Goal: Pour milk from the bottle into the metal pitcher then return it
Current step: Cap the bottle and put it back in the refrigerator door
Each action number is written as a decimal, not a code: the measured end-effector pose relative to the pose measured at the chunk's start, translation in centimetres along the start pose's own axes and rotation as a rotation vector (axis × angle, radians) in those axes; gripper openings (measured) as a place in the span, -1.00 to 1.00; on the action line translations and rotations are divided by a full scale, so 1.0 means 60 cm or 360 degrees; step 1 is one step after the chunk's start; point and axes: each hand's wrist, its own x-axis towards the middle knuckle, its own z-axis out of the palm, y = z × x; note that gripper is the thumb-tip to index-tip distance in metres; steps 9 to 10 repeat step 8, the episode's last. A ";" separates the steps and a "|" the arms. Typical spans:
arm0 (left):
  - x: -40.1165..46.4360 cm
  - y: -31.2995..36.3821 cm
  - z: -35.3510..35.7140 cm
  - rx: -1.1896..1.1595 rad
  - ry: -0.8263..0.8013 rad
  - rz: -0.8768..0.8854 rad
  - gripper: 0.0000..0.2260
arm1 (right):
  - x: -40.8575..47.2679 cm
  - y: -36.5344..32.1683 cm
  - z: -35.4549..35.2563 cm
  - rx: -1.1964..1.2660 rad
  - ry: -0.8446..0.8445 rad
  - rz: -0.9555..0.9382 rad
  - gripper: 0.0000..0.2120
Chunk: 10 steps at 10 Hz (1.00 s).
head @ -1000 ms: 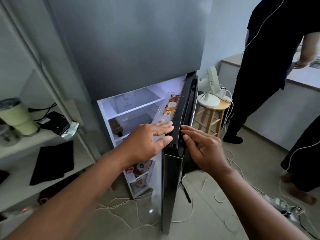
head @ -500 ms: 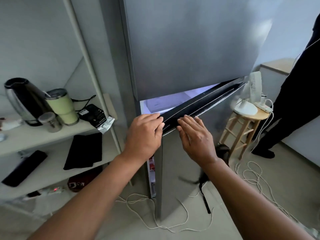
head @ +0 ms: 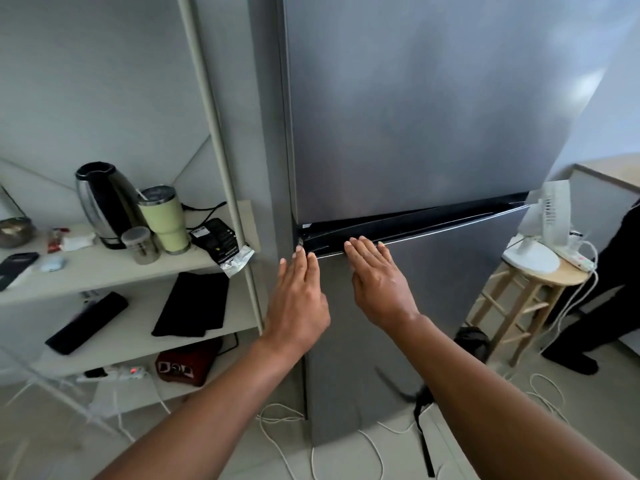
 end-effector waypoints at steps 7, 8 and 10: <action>0.060 -0.015 -0.016 0.0170 -0.0228 -0.0216 -0.26 | 0.066 -0.004 -0.006 -0.0003 -0.0509 0.0041 -0.43; 0.036 -0.011 -0.013 0.0146 -0.0221 -0.0223 -0.27 | 0.048 -0.009 -0.024 0.0041 -0.0540 0.0116 -0.43; 0.036 -0.011 -0.013 0.0146 -0.0221 -0.0223 -0.27 | 0.048 -0.009 -0.024 0.0041 -0.0540 0.0116 -0.43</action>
